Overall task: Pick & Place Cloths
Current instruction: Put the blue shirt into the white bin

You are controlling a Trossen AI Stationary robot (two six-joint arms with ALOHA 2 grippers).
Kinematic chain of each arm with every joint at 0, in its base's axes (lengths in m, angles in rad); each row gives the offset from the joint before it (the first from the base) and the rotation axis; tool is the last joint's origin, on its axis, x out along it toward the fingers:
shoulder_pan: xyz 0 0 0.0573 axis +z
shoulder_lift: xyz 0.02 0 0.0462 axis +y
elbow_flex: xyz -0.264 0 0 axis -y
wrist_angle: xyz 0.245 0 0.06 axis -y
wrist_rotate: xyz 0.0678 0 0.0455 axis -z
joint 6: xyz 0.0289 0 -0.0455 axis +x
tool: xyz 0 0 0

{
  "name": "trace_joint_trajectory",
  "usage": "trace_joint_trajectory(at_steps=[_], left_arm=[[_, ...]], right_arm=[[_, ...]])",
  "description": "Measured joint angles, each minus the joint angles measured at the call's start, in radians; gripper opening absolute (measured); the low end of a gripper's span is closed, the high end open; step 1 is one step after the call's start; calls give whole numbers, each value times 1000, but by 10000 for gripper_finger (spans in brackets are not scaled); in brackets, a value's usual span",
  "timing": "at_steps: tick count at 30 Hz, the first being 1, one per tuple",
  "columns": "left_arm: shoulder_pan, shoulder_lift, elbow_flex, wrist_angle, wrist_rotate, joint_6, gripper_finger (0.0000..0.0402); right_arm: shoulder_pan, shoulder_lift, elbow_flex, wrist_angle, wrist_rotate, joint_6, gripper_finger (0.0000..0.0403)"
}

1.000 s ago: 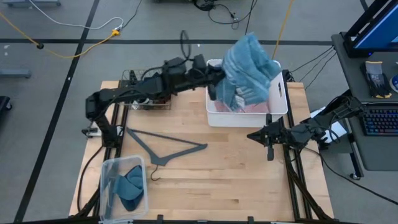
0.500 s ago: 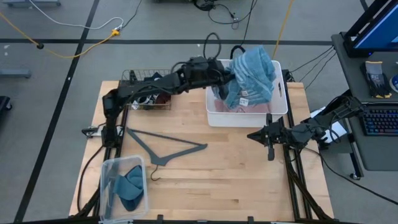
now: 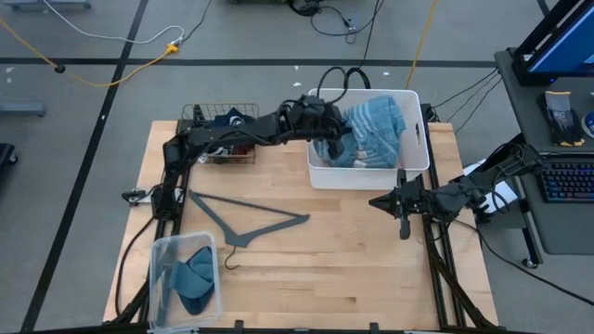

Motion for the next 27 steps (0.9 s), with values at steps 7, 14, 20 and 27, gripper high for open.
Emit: trace_joint_trajectory(at_steps=[7, 14, 20, 27], left_arm=[[-2, 33, 0, -26, 2, -2, 11], [-2, 52, 0, -59, -7, -5, 15], [-2, 65, 0, -84, -3, -1, 24], [-2, 65, 0, -100, -1, 24, 20]], right_arm=[[0, 0, 0, 9, 0, 0, 0], [0, 0, 0, 25, 0, 0, 0], [0, 1, 0, 40, 0, -5, 0], [0, 1, 0, 80, 0, -50, 0]])
